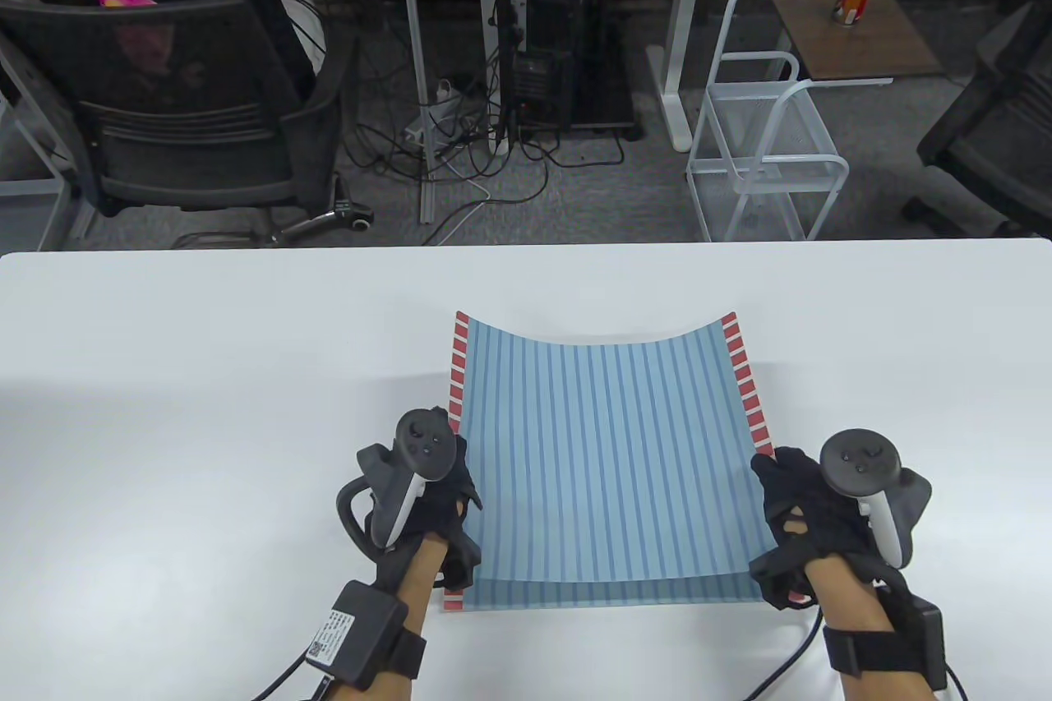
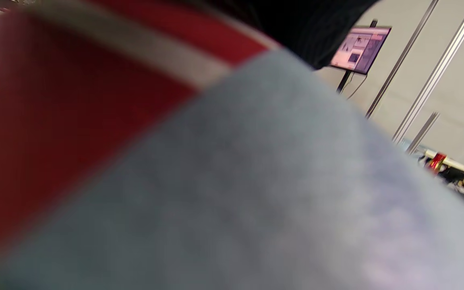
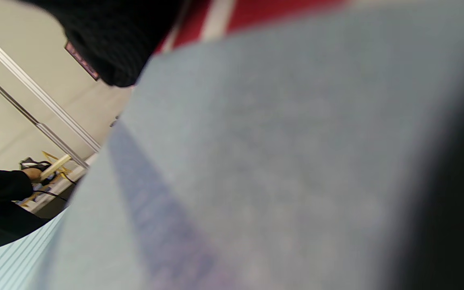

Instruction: Unroll mouse pads and stack together

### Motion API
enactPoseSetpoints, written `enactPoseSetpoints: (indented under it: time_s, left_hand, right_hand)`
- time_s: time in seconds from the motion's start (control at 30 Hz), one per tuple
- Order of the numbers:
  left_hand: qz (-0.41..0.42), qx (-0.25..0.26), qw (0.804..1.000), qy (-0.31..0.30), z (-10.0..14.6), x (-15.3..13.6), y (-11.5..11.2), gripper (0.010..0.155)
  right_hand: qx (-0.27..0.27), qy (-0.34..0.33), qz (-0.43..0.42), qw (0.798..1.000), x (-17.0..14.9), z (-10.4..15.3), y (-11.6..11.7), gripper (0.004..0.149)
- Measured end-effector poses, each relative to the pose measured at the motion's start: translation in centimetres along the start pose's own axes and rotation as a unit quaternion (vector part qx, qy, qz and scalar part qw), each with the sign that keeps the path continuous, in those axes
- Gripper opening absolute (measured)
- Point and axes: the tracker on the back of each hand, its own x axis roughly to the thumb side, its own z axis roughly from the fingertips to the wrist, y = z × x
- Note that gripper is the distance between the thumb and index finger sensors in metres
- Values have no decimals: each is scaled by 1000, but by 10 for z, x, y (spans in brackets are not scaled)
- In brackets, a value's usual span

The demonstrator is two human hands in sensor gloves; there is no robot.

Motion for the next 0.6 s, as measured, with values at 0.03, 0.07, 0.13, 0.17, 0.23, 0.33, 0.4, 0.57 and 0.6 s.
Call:
enactPoseSetpoints:
  time_s: [0.03,0.07,0.13,0.17,0.23,0.33,0.4,0.57,0.6]
  left_hand:
    - [-9,-5,1000,2,0,0,-4,56]
    - [-19,-9,1000,4,-1,1,-9,56]
    - [-38,-17,999,8,-1,2,-17,56]
    - [-52,-22,998,11,-1,3,-22,57]
    - [-70,-22,997,15,-1,4,-27,57]
    - [-102,-21,994,22,-1,6,-34,59]
    - [-121,-27,992,31,-1,7,-37,61]
    - [-169,-14,985,30,1,10,-43,67]
    - [-179,-12,983,28,1,11,-44,68]
  right_hand:
    - [2,7,6,1000,-2,-1,1,43]
    - [7,16,12,1000,-5,-3,3,43]
    - [16,31,22,999,-8,-5,6,43]
    - [22,44,32,998,-11,-7,8,43]
    - [24,56,43,997,-13,-8,10,43]
    - [24,66,64,996,-13,-8,13,43]
    - [22,70,79,994,-11,-8,15,45]
    - [24,76,119,990,-10,-8,22,53]
    - [26,78,131,988,-9,-8,23,55]
